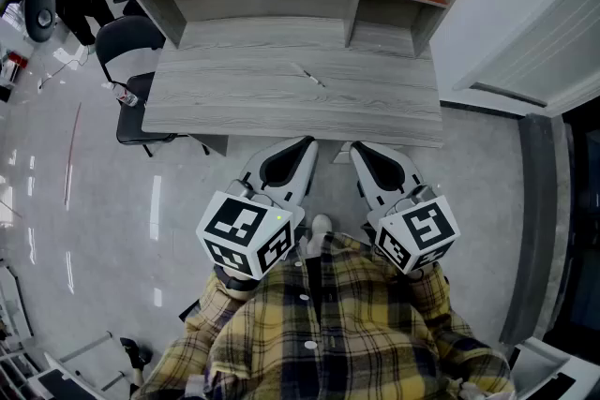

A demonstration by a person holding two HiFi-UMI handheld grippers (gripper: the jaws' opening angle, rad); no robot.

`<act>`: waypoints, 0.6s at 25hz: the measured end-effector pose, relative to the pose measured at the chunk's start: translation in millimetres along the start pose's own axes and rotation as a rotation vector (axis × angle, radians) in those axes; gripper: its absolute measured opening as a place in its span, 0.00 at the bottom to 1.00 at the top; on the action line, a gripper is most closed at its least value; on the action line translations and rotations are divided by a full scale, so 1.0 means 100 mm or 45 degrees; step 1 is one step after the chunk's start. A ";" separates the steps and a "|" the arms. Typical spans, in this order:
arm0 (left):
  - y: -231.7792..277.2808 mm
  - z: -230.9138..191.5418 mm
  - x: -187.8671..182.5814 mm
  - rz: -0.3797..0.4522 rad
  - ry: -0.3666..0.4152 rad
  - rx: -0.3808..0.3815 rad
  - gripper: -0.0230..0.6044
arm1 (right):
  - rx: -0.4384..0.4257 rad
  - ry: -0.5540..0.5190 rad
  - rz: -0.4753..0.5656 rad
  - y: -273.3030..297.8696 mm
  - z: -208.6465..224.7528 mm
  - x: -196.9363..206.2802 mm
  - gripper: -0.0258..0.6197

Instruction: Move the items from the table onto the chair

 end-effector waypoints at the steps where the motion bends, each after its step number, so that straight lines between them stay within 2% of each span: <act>1: 0.01 0.00 0.00 -0.002 -0.001 0.001 0.04 | -0.003 0.005 -0.002 0.00 0.01 0.01 0.07; 8: 0.09 0.04 0.03 0.000 -0.014 -0.017 0.04 | -0.007 0.001 0.003 -0.03 0.08 0.05 0.07; 15: 0.10 0.06 0.10 0.019 -0.037 -0.075 0.04 | -0.048 -0.009 0.020 -0.08 0.14 0.07 0.07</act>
Point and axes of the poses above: the fingertips, and each gripper's own axes: y forward along the fingers, z to its right, x out of its underside, the point moved 5 cm from there along -y, backward along the fingers, and after that the axes turned 11 degrees about -z, right-handed, at the moved point
